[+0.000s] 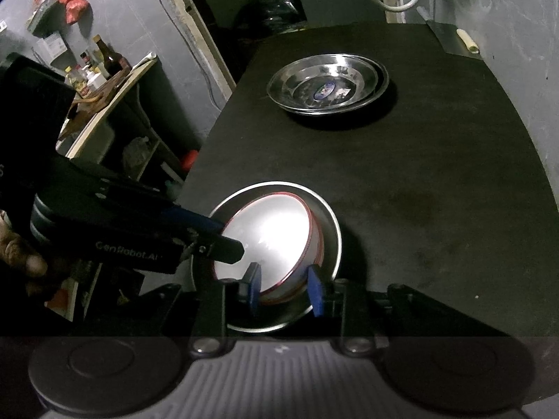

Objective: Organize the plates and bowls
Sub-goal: 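Lower the second white bowl into the first white bowl, then open both grippers and pull them back from the white bowl rim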

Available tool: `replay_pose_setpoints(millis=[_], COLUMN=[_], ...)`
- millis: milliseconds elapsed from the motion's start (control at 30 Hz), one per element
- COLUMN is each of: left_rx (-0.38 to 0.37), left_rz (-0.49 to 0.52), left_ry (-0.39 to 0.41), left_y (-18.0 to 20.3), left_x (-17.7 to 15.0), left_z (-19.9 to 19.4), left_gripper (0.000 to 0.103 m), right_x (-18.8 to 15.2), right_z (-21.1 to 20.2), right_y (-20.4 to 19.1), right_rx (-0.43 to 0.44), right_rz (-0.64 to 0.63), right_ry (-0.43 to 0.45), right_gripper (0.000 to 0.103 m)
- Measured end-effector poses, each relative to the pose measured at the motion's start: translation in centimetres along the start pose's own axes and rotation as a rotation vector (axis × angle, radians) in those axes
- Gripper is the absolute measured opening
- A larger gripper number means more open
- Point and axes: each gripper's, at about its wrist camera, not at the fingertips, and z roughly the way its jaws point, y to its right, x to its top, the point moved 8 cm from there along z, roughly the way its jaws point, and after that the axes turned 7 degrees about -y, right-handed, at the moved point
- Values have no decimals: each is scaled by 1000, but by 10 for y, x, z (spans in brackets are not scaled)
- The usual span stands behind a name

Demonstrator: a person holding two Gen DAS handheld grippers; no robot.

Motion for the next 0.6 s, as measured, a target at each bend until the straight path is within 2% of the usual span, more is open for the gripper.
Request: replay_pose_setpoints(millis=[100, 333, 400, 467, 533, 600], left_rx=[-1, -6, -11, -12, -15, -21], left_rz=[-4, -14, -18, -21, -32, -43], left_ry=[2, 29, 41, 55, 72, 82], left_y=[0, -3, -2, -3, -5, -7], left_x=[-1, 2, 3, 5, 7, 9], left_z=[-1, -9, -13, -16, -18, -20], left_gripper=[29, 44, 50, 62, 67, 75], right_x=[1, 1, 1, 1, 2, 3], right_z=[-1, -1, -2, -3, -6, -8], right_y=[0, 0, 1, 1, 3, 5], right_rx=[-1, -3, -4, -6, -8, -12], right_rz=[2, 0, 3, 9, 16, 22], right_ry=[7, 10, 11, 18, 32, 42], right_gripper=[35, 39, 43, 47, 50, 61])
